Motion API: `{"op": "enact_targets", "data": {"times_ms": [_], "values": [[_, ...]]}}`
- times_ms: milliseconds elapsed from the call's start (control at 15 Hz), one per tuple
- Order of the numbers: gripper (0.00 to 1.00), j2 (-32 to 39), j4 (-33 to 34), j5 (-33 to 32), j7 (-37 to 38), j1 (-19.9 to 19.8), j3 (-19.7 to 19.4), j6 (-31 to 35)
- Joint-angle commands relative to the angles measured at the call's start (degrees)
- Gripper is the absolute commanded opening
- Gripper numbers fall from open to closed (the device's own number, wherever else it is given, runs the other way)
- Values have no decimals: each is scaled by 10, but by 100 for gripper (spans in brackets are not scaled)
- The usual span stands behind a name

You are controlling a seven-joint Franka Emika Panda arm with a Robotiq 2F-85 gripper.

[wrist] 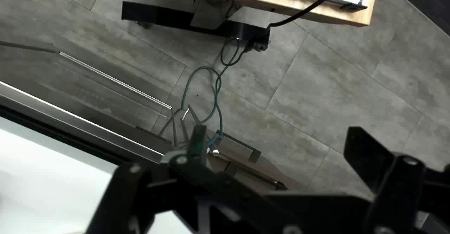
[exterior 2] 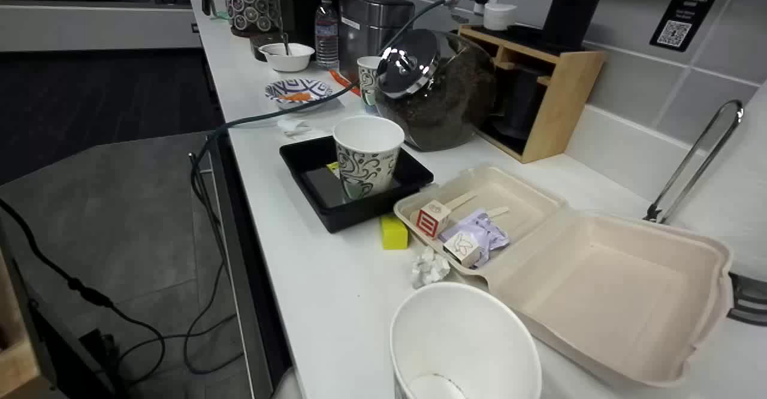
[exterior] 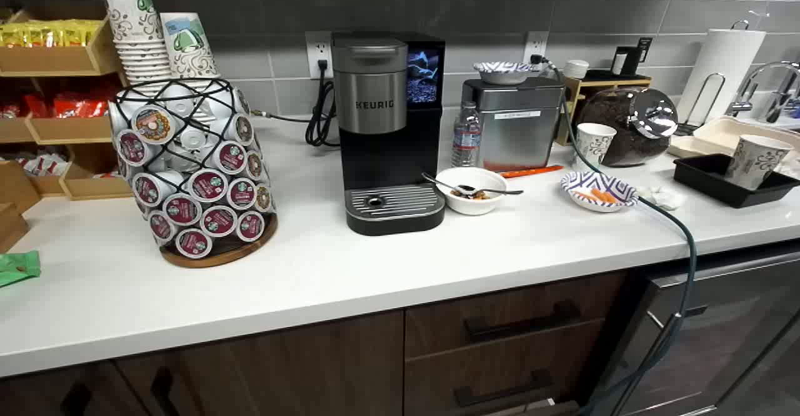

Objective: Empty the contents of the paper bowl onto the white bowl and then place the paper bowl on top of the recycling bin

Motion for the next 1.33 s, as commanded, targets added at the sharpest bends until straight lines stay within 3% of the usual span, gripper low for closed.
{"op": "enact_targets", "data": {"times_ms": [0,200,267,667,1000,1133,1267], "values": [[100,1,1,3,-3,-7,6,-1],[100,1,1,3,-3,-7,6,-1],[100,13,5,35,0,-2,-5,14],[100,77,0,129,60,-27,-12,242],[100,184,5,173,117,-32,-2,470],[100,237,15,171,147,-34,2,518],[100,290,30,176,165,-33,-1,518]]}}
